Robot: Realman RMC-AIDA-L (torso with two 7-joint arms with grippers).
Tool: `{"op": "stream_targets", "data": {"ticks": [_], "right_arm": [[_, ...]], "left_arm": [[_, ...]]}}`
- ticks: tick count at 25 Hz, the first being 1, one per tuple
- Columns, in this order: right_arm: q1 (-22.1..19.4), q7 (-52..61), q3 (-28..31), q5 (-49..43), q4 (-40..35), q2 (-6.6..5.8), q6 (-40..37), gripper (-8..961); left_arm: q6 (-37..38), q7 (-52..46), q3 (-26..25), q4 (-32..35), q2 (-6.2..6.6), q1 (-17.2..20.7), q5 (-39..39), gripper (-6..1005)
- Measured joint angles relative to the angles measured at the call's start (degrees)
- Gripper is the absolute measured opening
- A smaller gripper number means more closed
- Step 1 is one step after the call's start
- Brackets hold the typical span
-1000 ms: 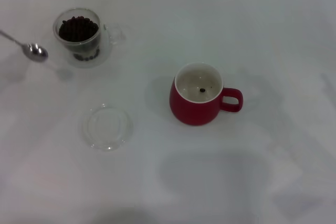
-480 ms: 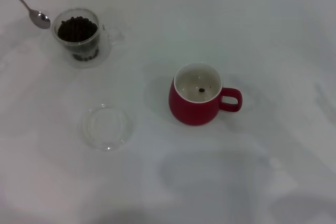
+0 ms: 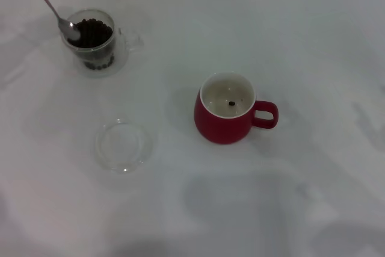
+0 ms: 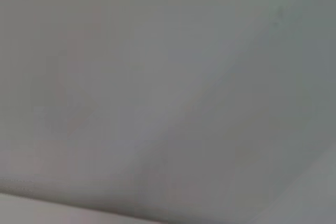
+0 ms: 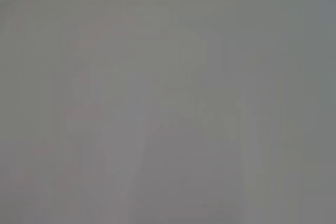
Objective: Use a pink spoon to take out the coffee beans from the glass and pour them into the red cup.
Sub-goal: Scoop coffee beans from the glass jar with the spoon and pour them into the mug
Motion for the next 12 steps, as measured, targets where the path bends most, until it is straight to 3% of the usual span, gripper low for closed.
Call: {"op": "stream_targets", "data": {"ticks": [5,12], "right_arm": [[-0.4,0.9,-0.9,0.0,0.1,-0.24,-0.1,711],[-0.1,1.1,-1.4,0.0,0.8,-0.25,-0.1,711]], "left_arm": [[-3.4,2.4,0.0,0.3,-2.3,0.3,0.4,133],[-5.7,3.3,-0.2,0.2,-4.02,0.6,0.0,132]]}}
